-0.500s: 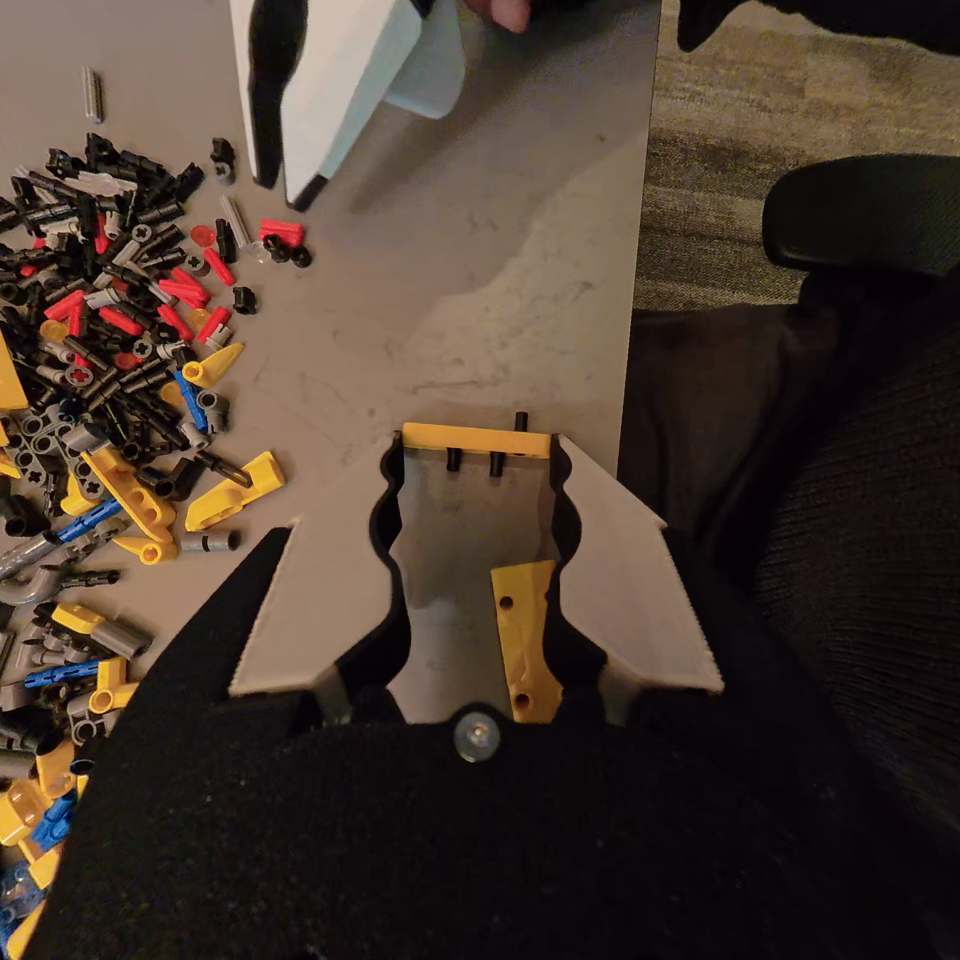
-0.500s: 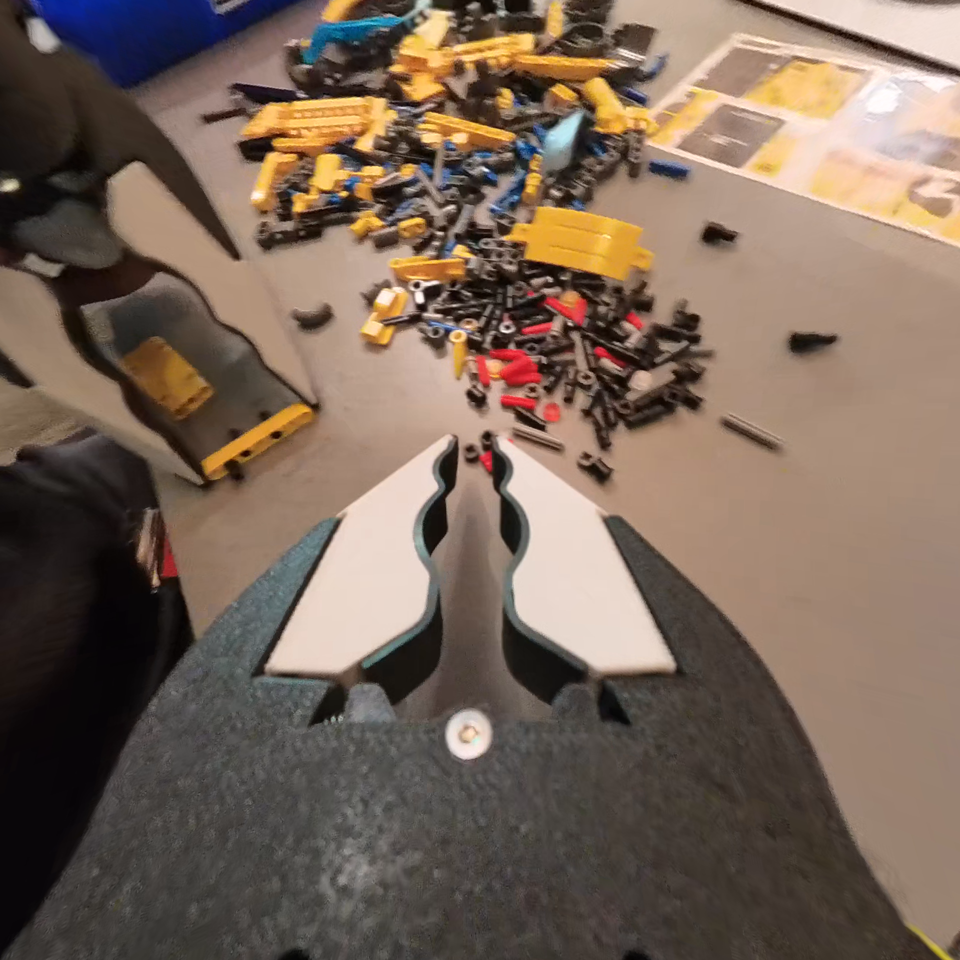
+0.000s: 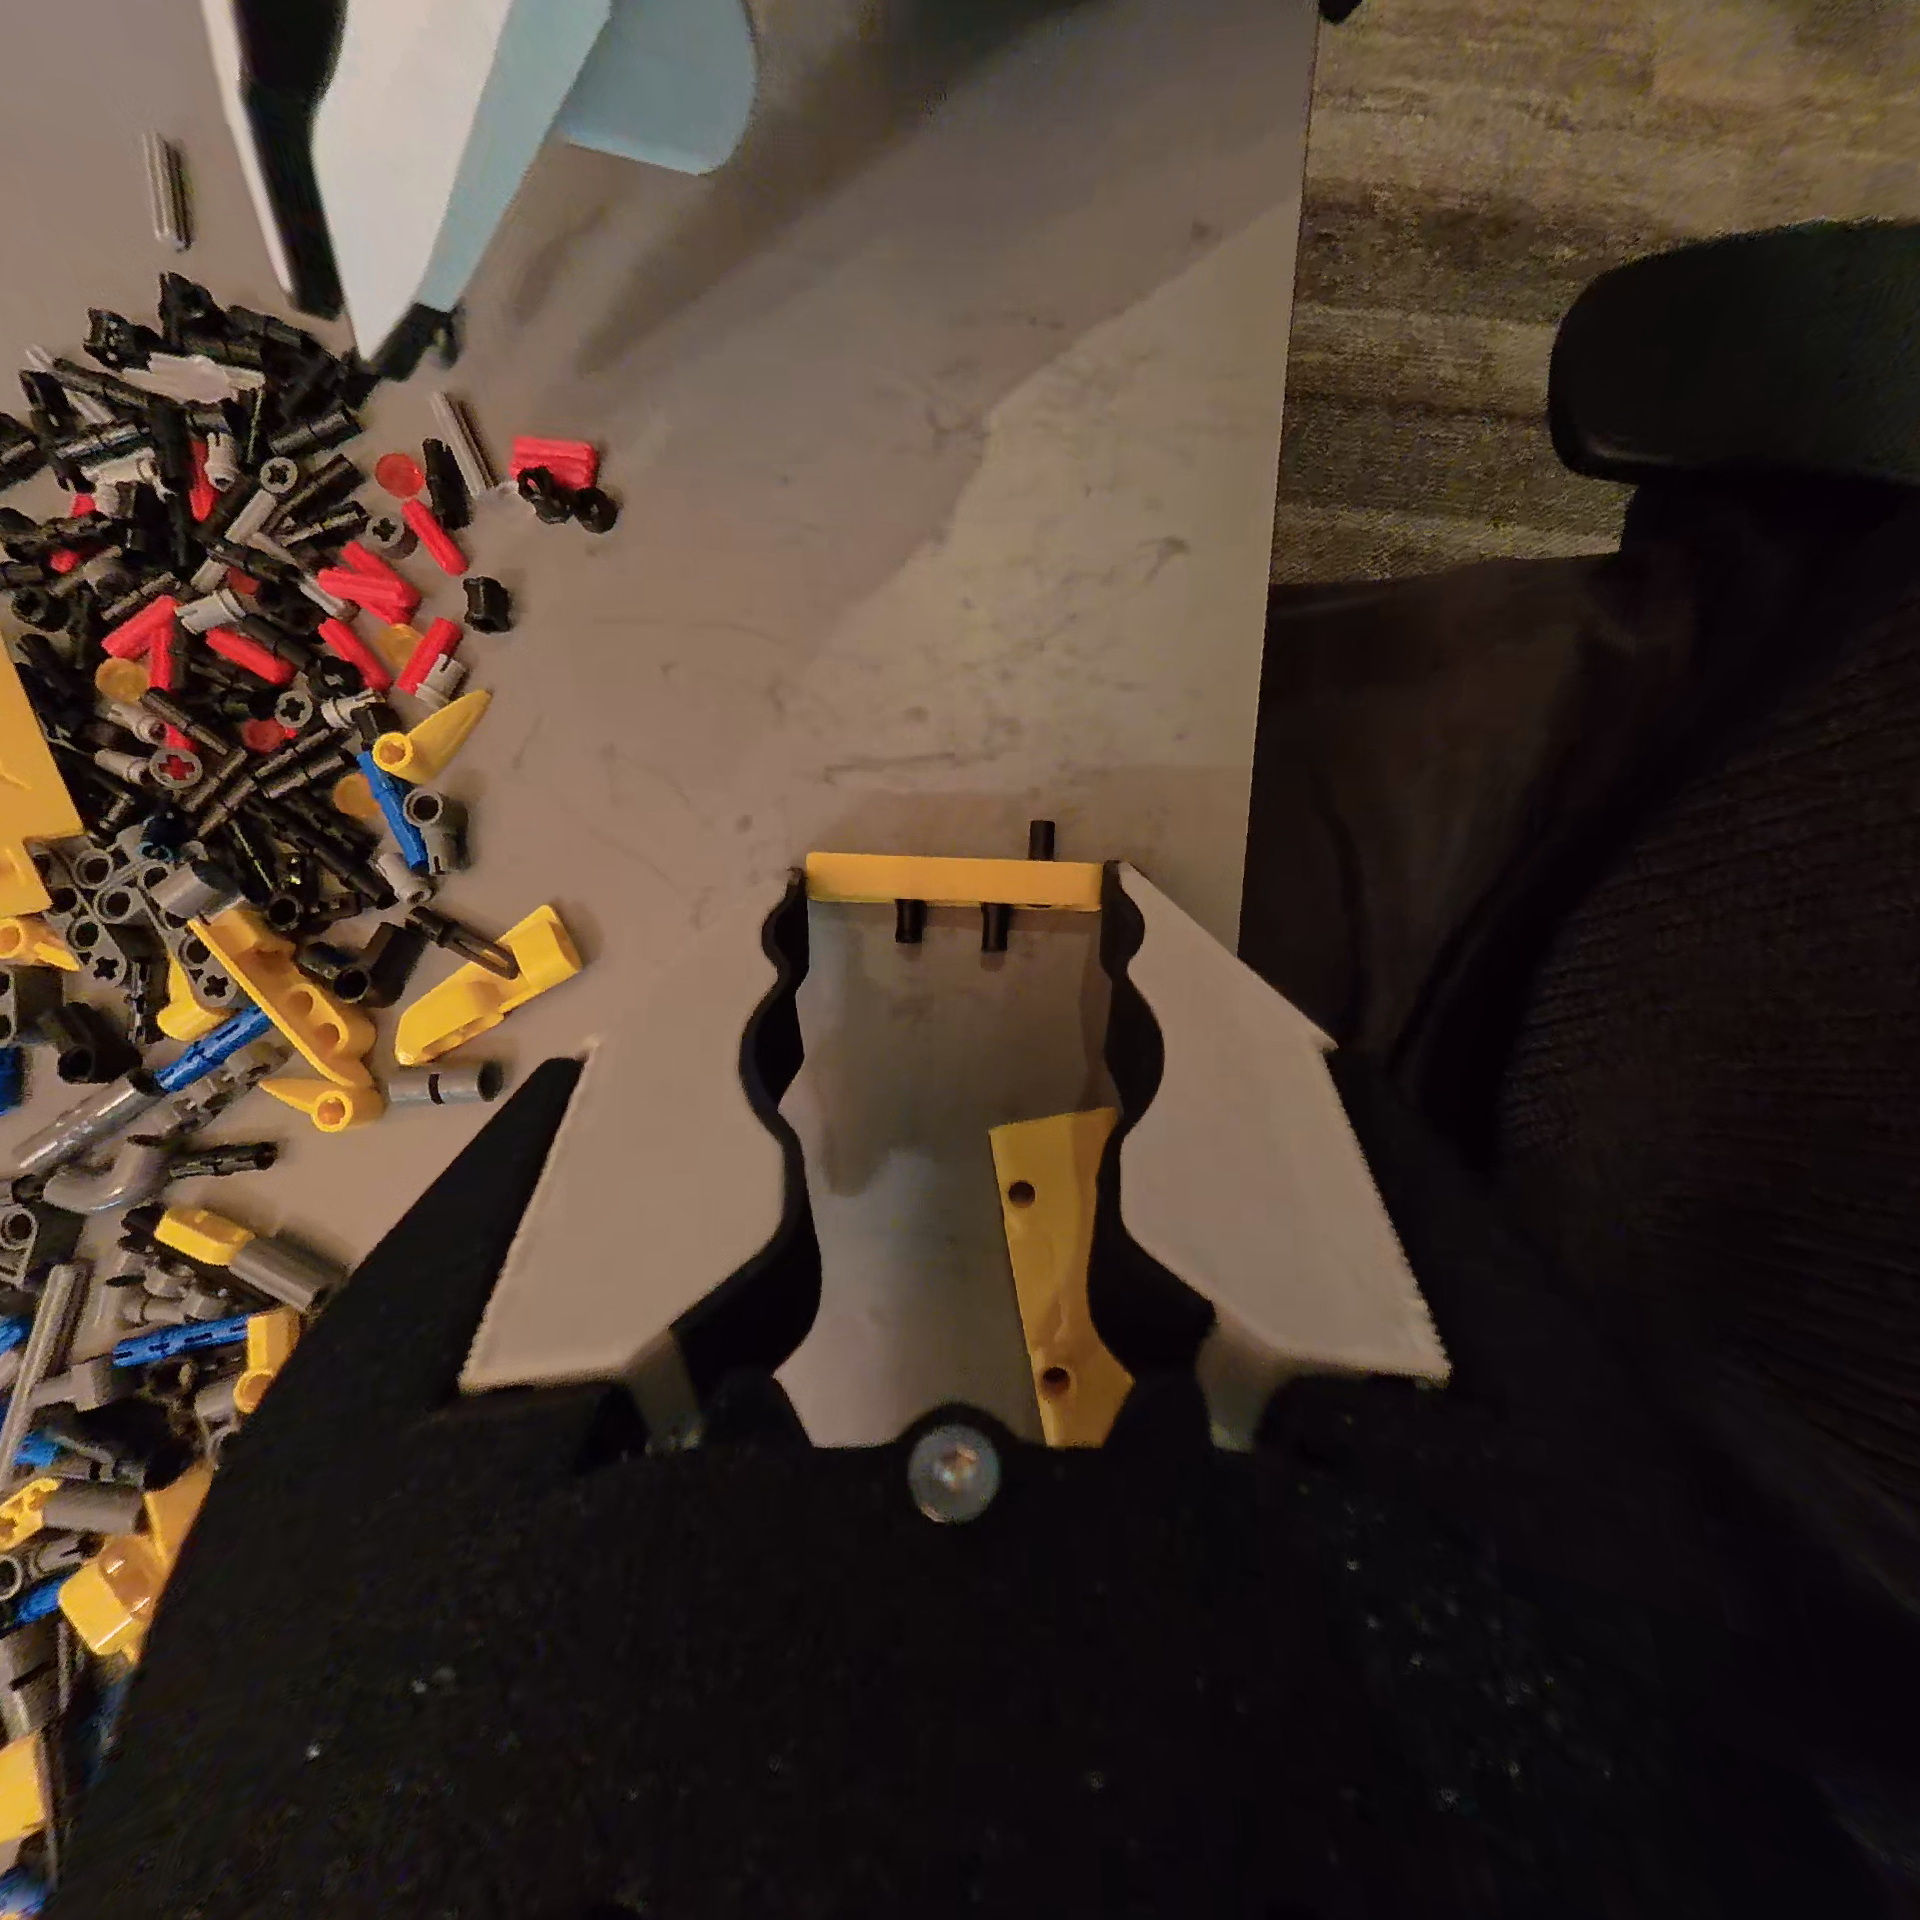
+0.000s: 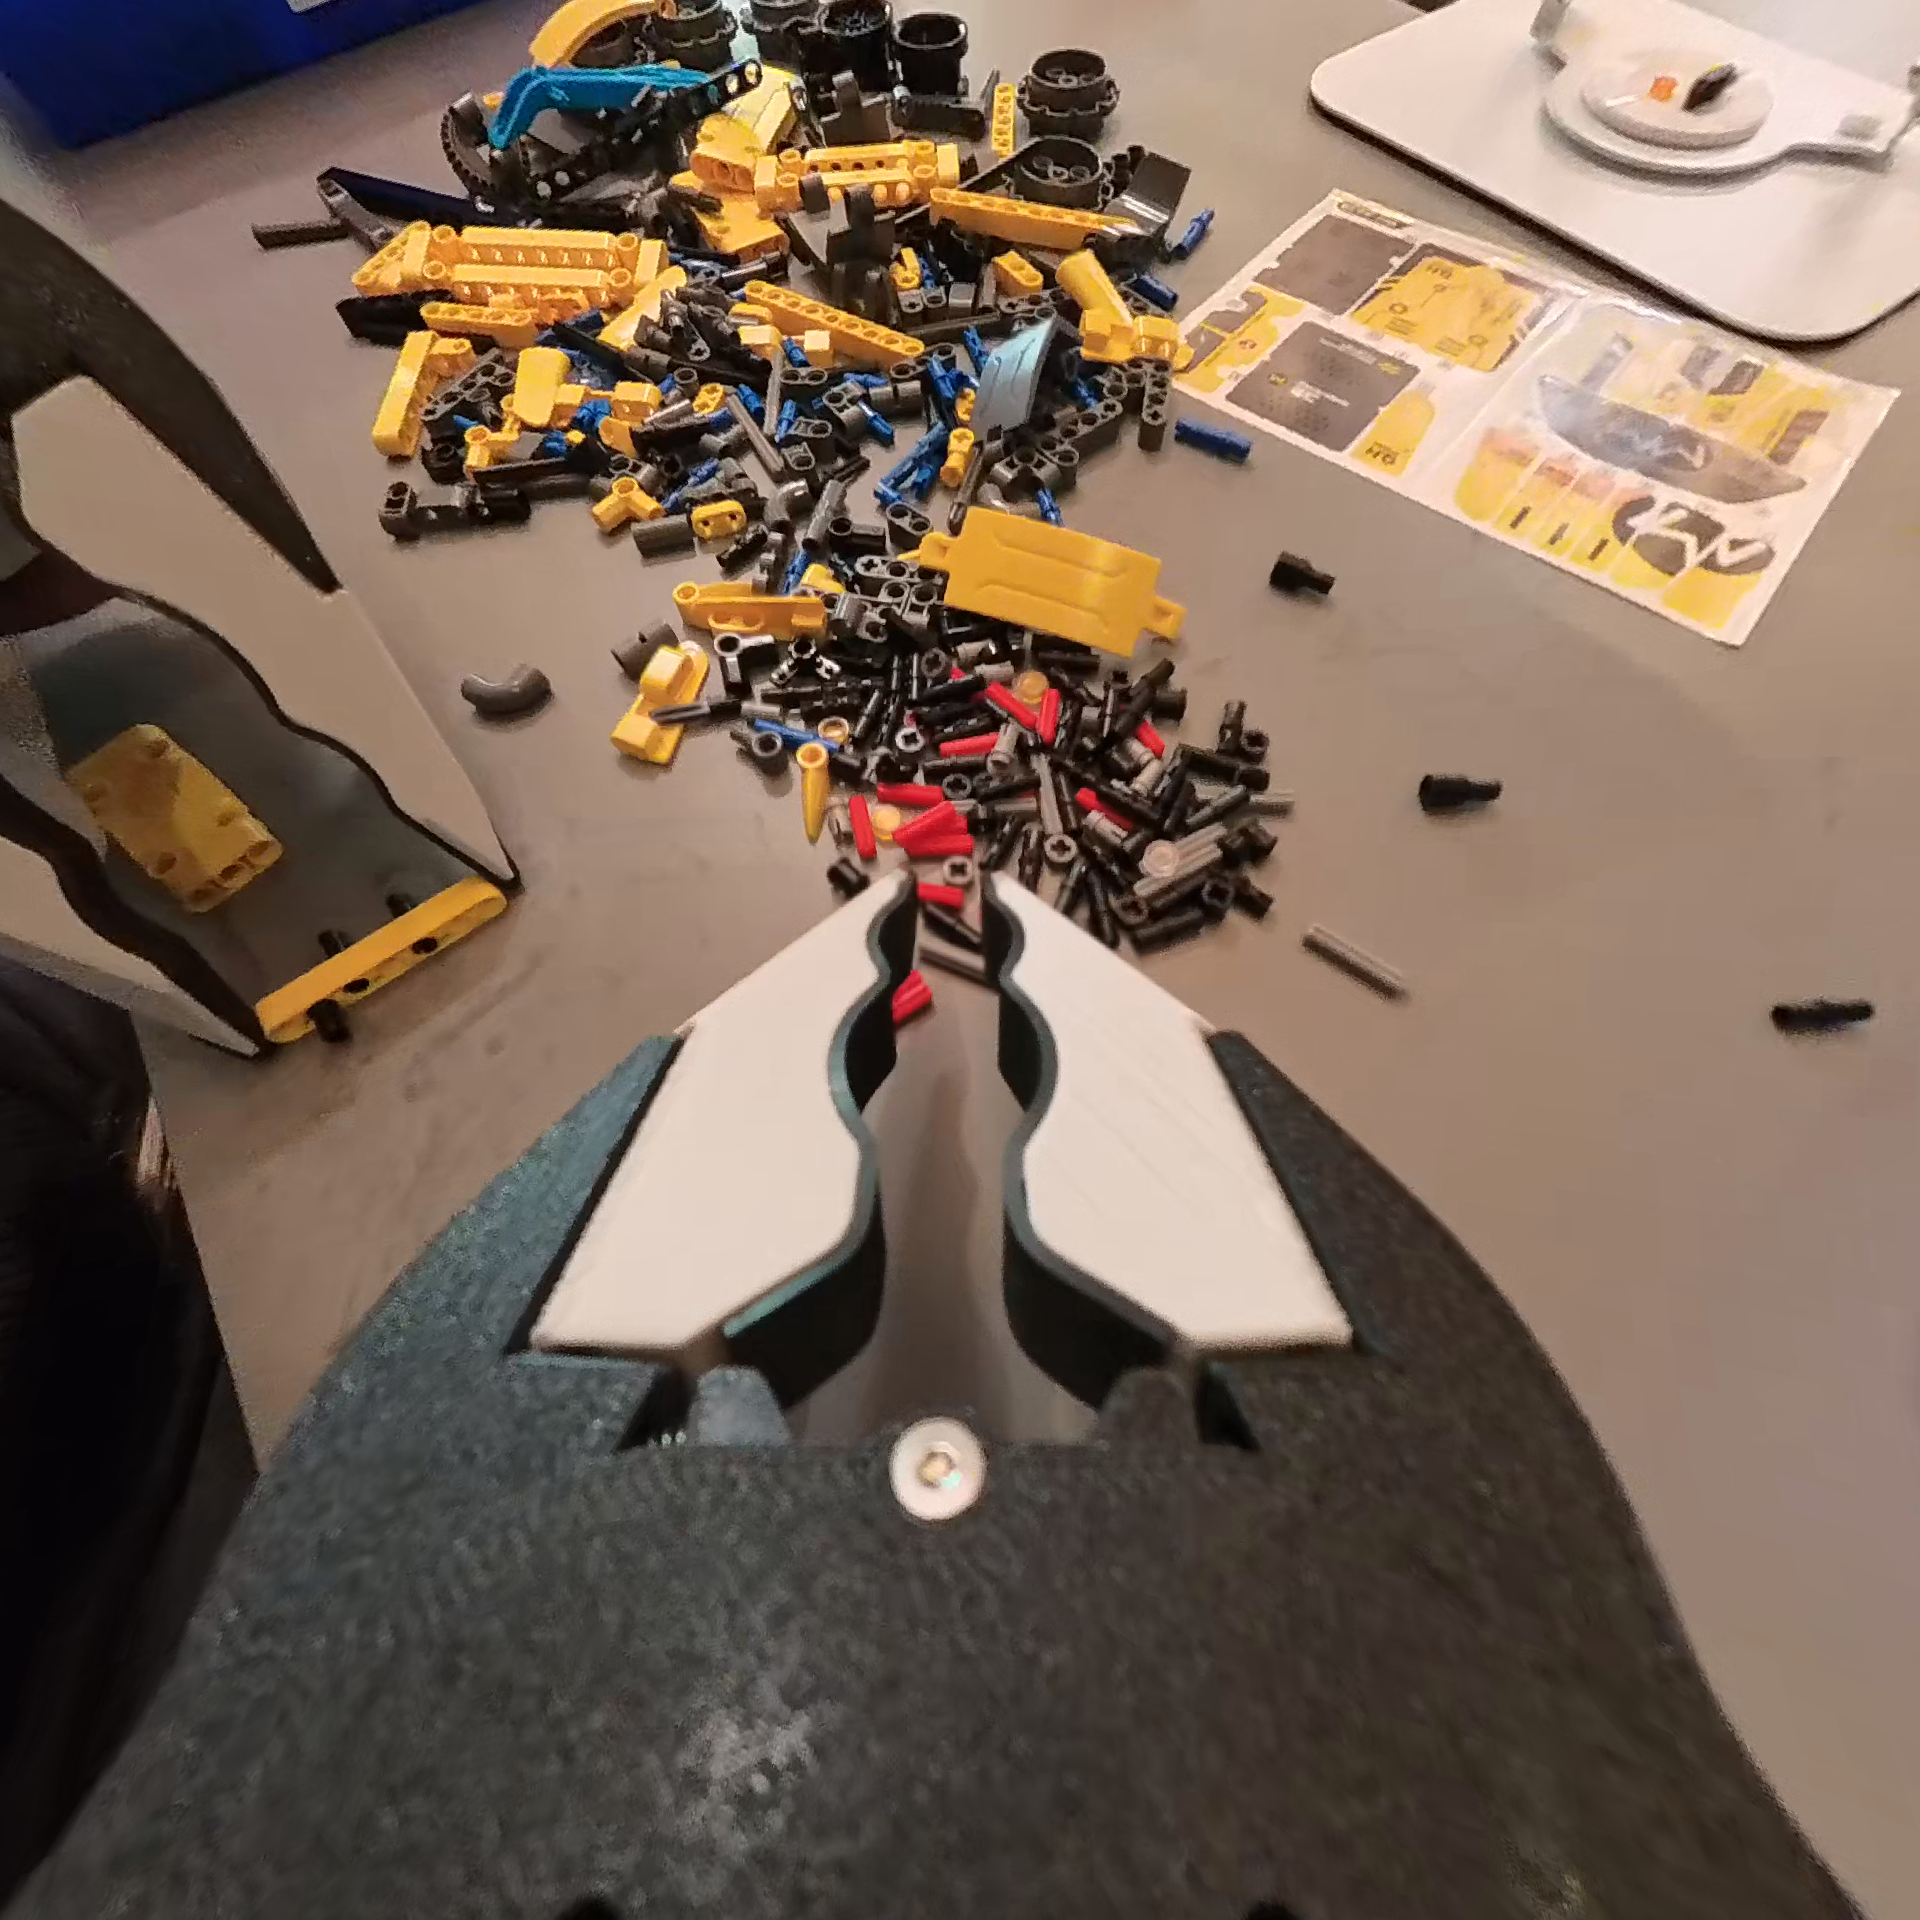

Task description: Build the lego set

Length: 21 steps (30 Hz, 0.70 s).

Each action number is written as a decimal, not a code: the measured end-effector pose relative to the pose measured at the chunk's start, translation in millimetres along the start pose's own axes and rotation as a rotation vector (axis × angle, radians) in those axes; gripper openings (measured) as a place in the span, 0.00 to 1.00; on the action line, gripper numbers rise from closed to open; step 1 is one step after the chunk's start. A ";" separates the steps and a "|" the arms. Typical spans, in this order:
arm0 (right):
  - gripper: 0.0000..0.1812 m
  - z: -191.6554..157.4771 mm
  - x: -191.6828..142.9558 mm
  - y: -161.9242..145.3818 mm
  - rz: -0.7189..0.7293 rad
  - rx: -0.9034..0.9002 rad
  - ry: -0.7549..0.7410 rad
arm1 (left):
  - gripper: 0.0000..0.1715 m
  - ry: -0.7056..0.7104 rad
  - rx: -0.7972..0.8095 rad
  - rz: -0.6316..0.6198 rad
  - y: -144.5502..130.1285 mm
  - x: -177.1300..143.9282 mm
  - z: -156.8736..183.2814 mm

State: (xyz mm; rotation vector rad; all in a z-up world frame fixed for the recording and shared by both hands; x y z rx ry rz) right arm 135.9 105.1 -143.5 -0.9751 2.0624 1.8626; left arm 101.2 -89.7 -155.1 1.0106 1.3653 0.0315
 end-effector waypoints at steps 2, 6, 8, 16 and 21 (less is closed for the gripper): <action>0.05 -2.7 3.3 2.2 -0.023 -0.013 0.017 | 0.33 0.018 0.019 -0.019 -2.6 -4.3 -0.2; 0.04 -6.2 5.4 -0.7 -0.031 -0.047 -0.004 | 0.33 0.044 0.020 -0.047 -14.0 -15.1 -5.0; 0.04 -4.4 9.0 0.3 -0.025 -0.038 -0.016 | 0.33 0.025 0.003 -0.036 -17.7 -15.9 -8.2; 0.04 1.6 39.0 14.6 -0.061 0.062 -0.019 | 0.33 -0.025 -0.030 0.007 -21.1 -14.8 -15.4; 0.07 2.0 48.8 13.3 -0.109 0.060 -0.164 | 0.33 -0.019 -0.032 0.023 -22.7 -14.9 -14.7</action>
Point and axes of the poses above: each gripper's, where its closed fingertips meet, x out along the fingers, y out of its top, z = x × y across the jaws, the point moved 9 cm from there along -x, back along the fingers, and after that the axes turned 11 degrees about x, right-handed, at the moved point
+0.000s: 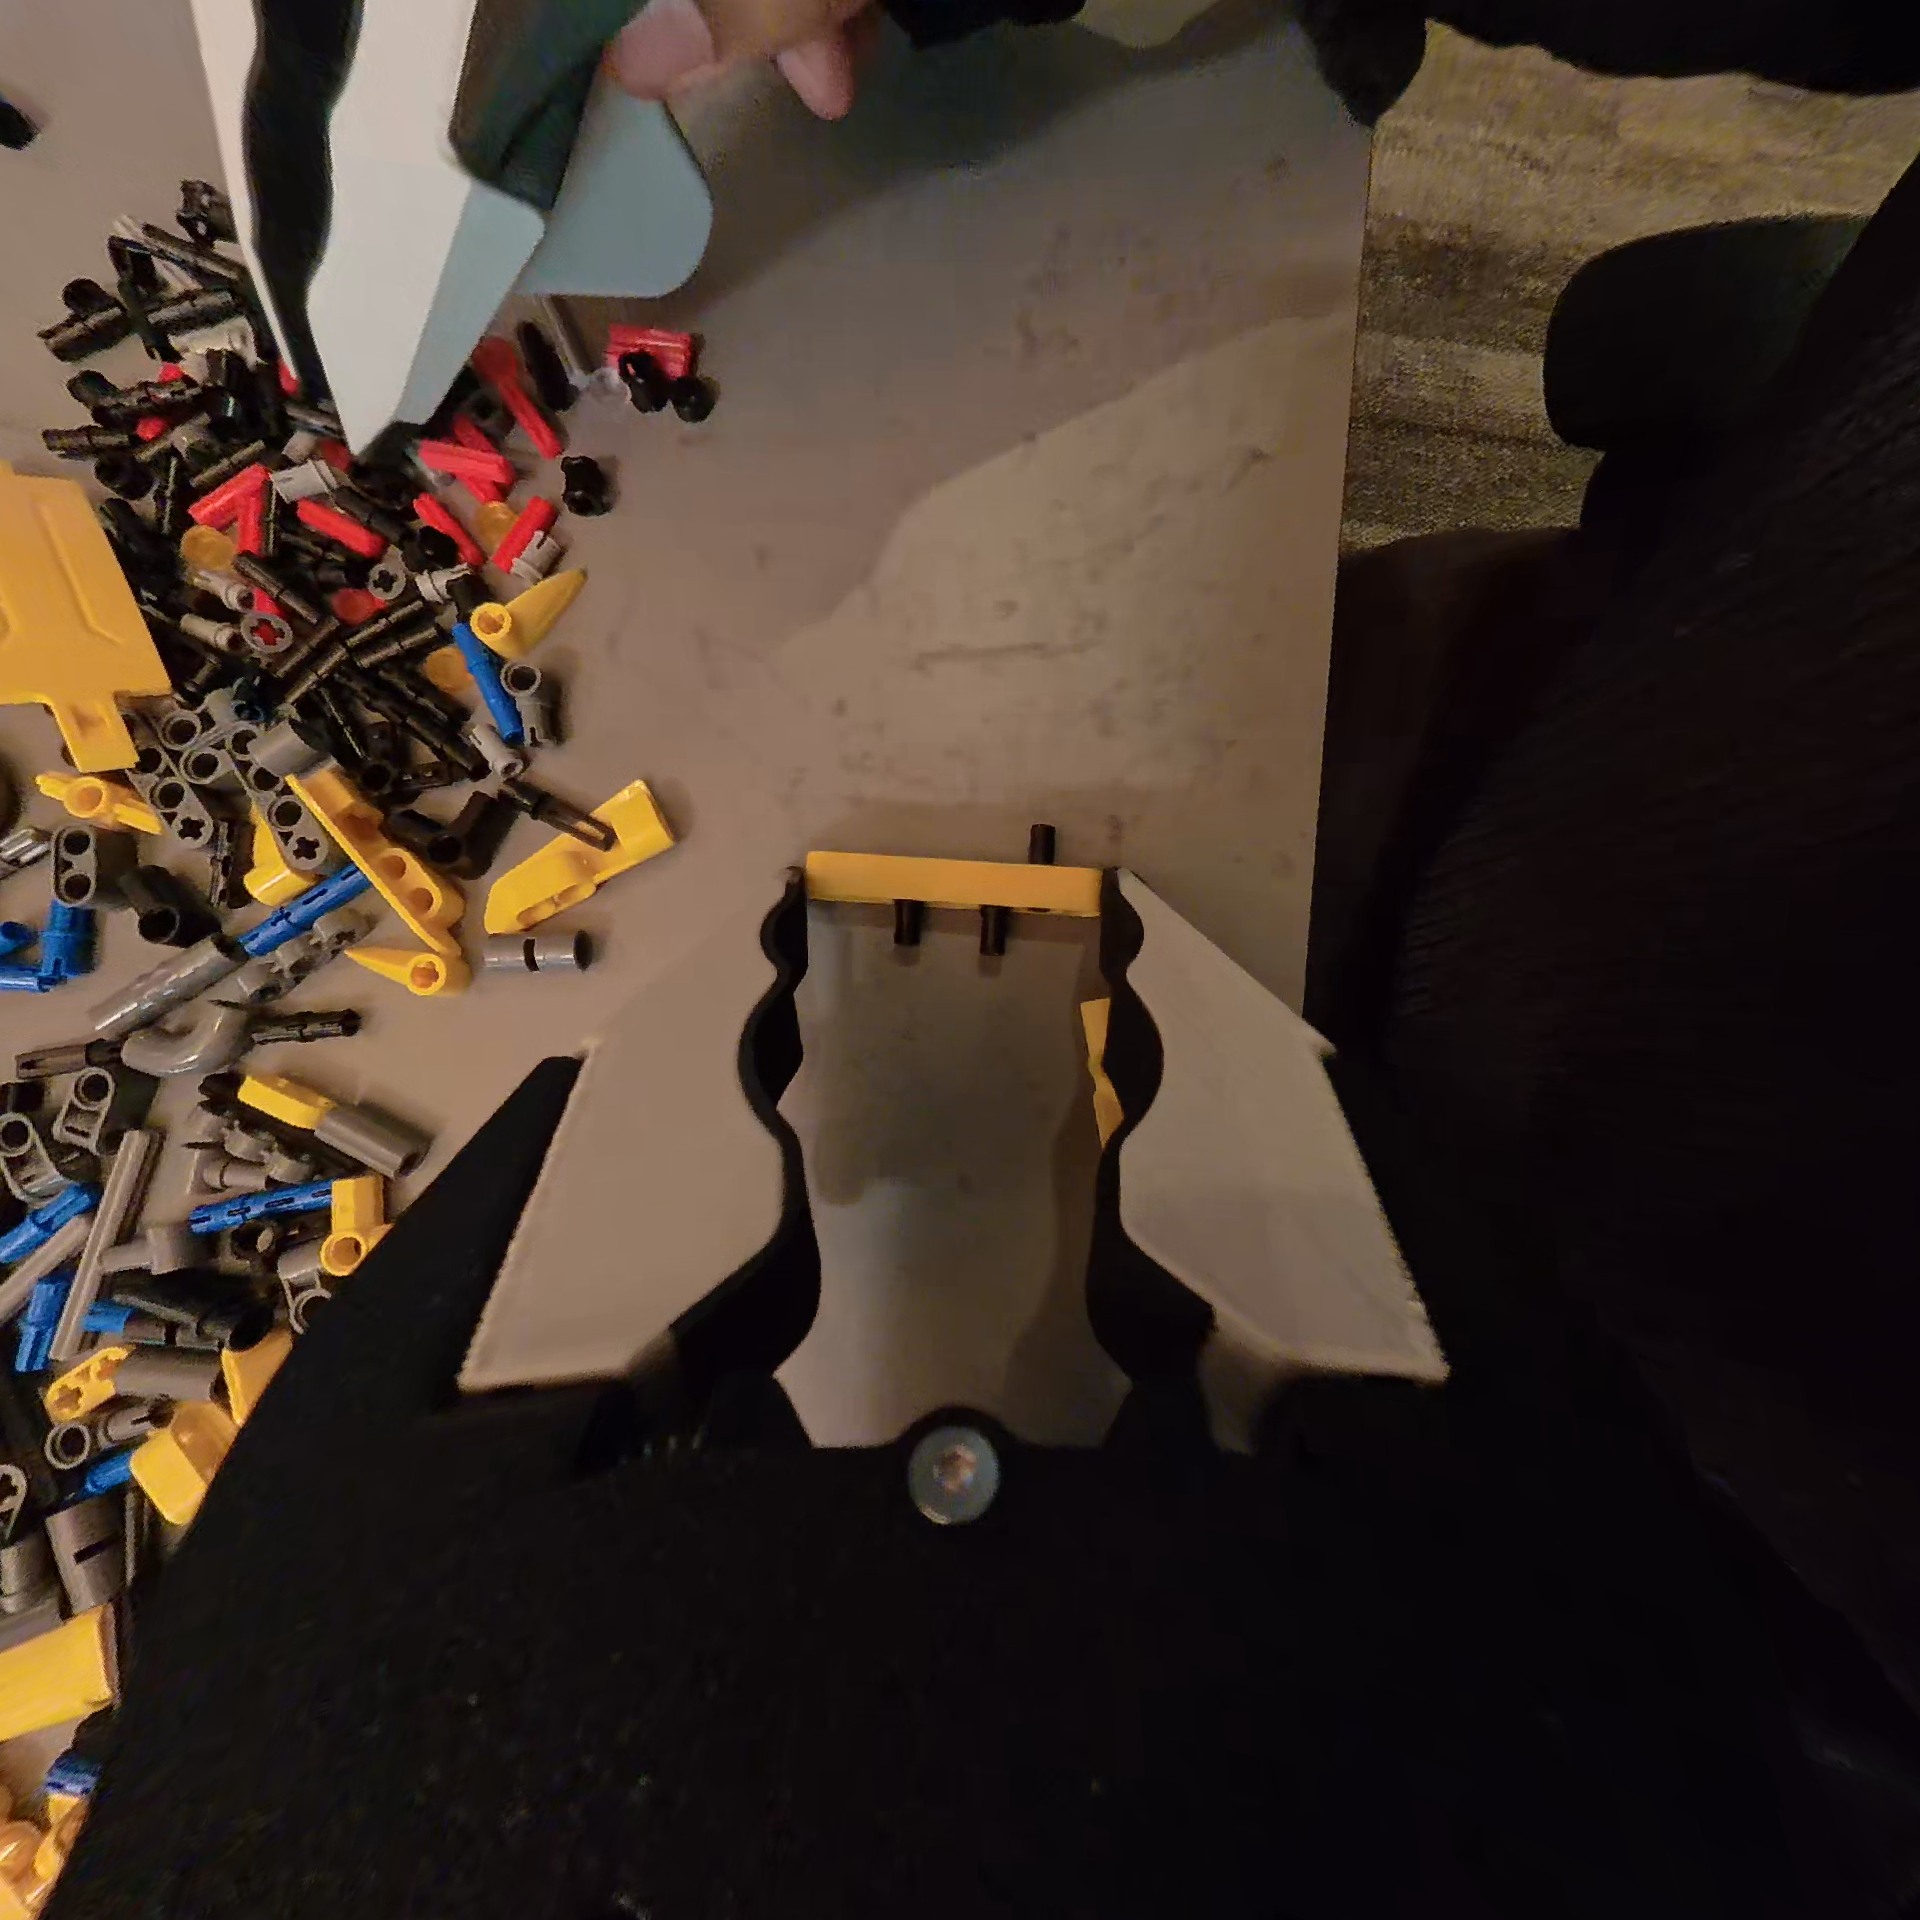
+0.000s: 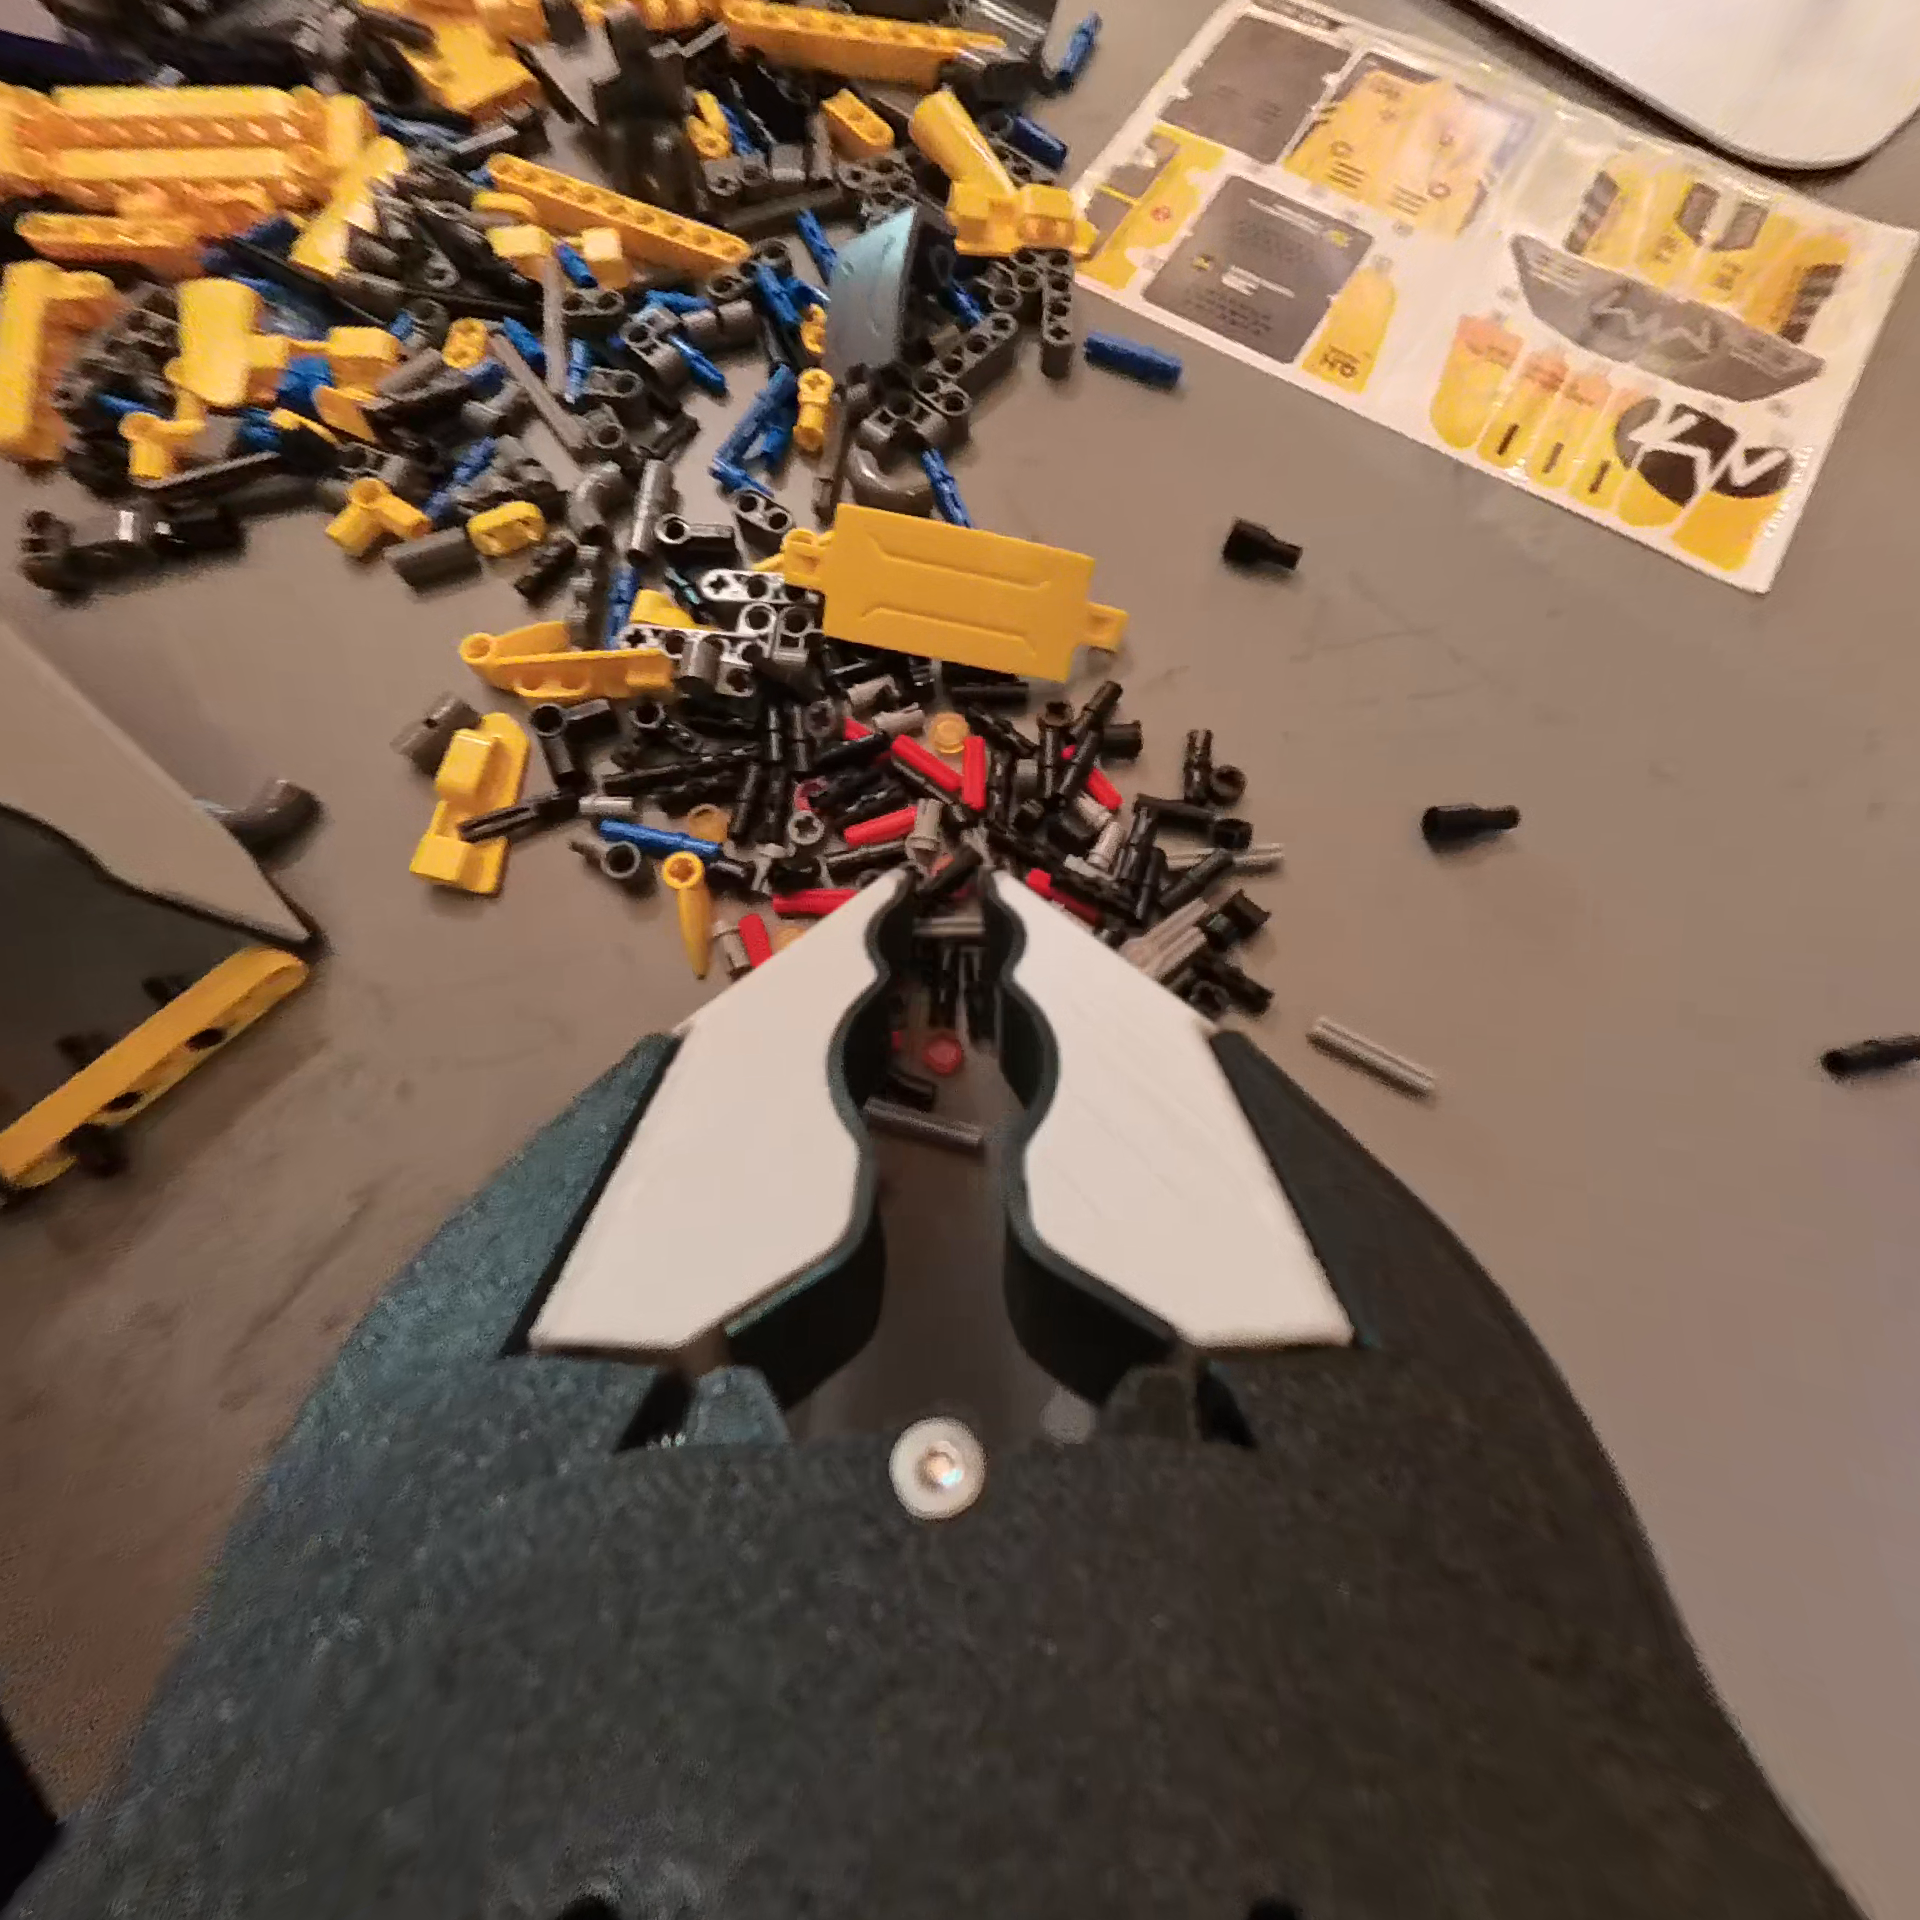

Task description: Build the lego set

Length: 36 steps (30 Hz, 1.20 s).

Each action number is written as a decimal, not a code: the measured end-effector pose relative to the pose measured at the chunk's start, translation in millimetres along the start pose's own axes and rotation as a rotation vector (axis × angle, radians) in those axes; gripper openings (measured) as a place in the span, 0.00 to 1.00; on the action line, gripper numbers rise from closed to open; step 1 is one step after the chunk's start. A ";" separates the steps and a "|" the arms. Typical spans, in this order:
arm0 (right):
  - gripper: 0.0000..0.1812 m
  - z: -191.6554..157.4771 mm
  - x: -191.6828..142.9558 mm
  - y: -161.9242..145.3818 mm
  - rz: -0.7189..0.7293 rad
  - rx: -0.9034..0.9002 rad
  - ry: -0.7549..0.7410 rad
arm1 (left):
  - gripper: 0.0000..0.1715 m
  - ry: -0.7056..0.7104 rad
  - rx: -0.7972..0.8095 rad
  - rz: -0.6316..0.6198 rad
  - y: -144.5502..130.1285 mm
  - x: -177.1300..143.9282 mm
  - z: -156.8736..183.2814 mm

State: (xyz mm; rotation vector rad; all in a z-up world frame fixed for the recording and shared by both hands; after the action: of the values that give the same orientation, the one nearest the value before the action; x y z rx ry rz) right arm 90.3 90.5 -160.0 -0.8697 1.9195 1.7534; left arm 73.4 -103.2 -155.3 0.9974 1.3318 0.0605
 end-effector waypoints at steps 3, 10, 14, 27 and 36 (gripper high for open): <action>0.08 -3.6 2.0 1.6 -0.005 0.000 -0.010 | 0.33 0.014 -0.001 0.010 -0.6 0.4 0.9; 0.03 -6.7 -2.6 5.0 0.000 -0.033 -0.068 | 0.33 0.038 -0.007 0.030 -1.9 1.0 3.0; 0.03 -16.9 -24.3 3.8 0.047 -0.051 -0.003 | 0.33 0.036 0.004 0.043 -2.4 1.6 3.1; 0.03 -74.5 -49.1 -59.7 -0.071 -0.193 0.326 | 0.33 -0.057 0.109 0.092 2.8 8.2 3.0; 0.08 -70.2 -51.5 -64.9 -0.050 -0.194 0.281 | 0.33 -0.039 0.086 0.079 4.1 8.4 4.7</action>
State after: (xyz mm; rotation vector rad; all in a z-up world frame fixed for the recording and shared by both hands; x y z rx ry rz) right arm 179.9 29.2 -164.2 -1.2821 1.8943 1.8947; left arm 81.8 -98.6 -159.7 1.1186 1.2684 0.0440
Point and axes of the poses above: each gripper's, where its closed fingertips meet, x out along the fingers, y out of its top, z = x × y across the jaws, the point moved 9 cm from there along -x, back along the fingers, and after that the axes turned 11 degrees about x, right-handed, at the moved point
